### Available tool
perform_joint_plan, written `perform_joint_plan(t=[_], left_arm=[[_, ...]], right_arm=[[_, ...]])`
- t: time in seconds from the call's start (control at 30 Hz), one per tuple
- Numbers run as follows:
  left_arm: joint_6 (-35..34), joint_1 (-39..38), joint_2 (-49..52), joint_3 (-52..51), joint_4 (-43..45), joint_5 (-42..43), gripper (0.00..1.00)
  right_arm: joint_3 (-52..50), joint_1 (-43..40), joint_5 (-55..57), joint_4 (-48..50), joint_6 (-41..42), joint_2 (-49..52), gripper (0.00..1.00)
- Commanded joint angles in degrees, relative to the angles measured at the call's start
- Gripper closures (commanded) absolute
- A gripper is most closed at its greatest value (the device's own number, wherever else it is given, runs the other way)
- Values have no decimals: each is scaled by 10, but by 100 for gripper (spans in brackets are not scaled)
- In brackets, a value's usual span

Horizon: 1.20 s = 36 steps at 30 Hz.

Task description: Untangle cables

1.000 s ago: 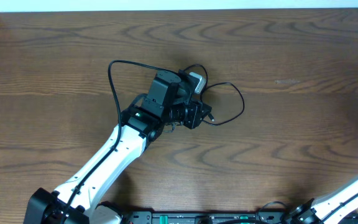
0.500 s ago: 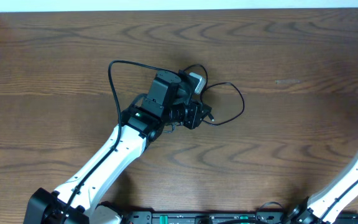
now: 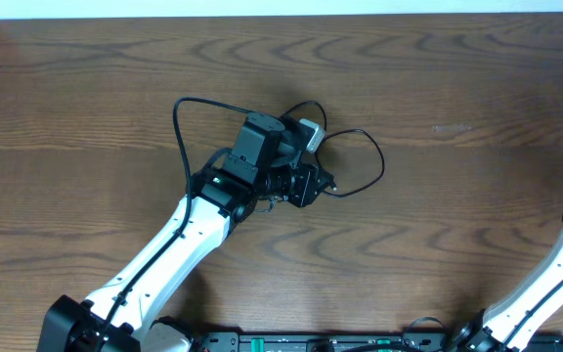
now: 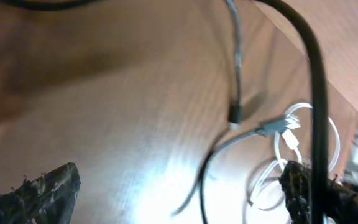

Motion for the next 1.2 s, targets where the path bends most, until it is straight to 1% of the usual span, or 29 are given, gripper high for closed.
perform_joint_plan(t=[0.0, 0.1, 0.17, 0.23, 0.33, 0.5, 0.67, 0.73, 0.8, 0.87, 0.9, 0.93, 1.03, 1.1, 1.13, 1.17], left_arm=[[6, -2, 3, -1, -1, 7, 58], [25, -2, 3, -1, -2, 7, 58], [27, -2, 3, -1, -1, 7, 58], [27, -2, 3, -1, -1, 7, 58], [27, -2, 3, -1, -1, 14, 58], [27, -2, 3, -1, 0, 29, 58], [27, -2, 3, -1, 3, 35, 58], [27, -2, 3, -1, 5, 57, 59], [27, -2, 1, -1, 6, 63, 58], [27, -2, -1, -1, 10, 49, 59], [27, -2, -5, -1, 10, 40, 59], [26, -2, -17, -1, 8, 26, 59], [-6, -2, -50, -1, -6, -34, 59], [-49, -2, -84, -1, -29, -126, 59], [-65, -2, -97, -1, -38, -163, 59], [-88, -2, -119, -1, -56, -223, 59]], right_arm=[[6, -19, 37, -20, 42, -9, 1], [7, -26, 28, -32, 38, -12, 1], [8, -24, 14, -31, 17, -22, 1], [8, -18, 15, -31, 17, -38, 1], [8, -11, 15, -36, 42, -71, 1], [8, -5, 10, -58, 42, -145, 1], [8, -5, -34, -99, 42, -212, 1], [8, -5, -46, -118, 43, -237, 1], [8, -5, -92, -134, 36, -254, 1], [7, -3, -198, -134, -38, -268, 1], [7, 1, -278, -125, -97, -276, 1], [7, 6, -341, -122, -132, -286, 1], [7, 25, -440, -117, -205, -303, 1], [7, 44, -535, -118, -289, -310, 1], [7, 58, -617, -129, -352, -310, 1], [7, 69, -676, -146, -397, -310, 1]])
